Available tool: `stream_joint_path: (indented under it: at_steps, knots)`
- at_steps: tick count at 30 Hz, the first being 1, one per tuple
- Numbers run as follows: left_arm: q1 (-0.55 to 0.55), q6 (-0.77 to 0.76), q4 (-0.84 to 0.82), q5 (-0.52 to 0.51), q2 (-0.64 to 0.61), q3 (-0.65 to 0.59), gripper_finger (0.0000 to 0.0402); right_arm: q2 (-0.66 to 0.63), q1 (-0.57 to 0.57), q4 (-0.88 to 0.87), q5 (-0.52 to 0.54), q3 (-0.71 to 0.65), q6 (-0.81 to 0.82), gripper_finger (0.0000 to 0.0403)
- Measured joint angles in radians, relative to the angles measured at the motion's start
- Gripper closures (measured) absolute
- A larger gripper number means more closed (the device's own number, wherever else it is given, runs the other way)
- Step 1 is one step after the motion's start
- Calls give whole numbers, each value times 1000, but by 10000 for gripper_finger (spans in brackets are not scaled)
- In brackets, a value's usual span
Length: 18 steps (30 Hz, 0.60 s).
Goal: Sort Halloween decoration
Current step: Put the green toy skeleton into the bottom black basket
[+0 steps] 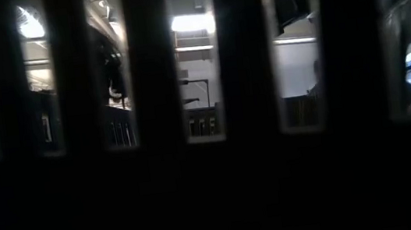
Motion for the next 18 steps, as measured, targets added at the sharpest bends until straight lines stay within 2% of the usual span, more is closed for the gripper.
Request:
stream_joint_path:
  at_steps: [5,9,18]
  knots:
    - [-39,33,-64,94,0,54,397,0,0,0,0,0,0,254]
    - [-89,99,-111,225,-2,90,398,0,0,0,0,0,0,254]
    - [-280,105,-138,455,-4,151,399,0,0,0,0,0,0,254]
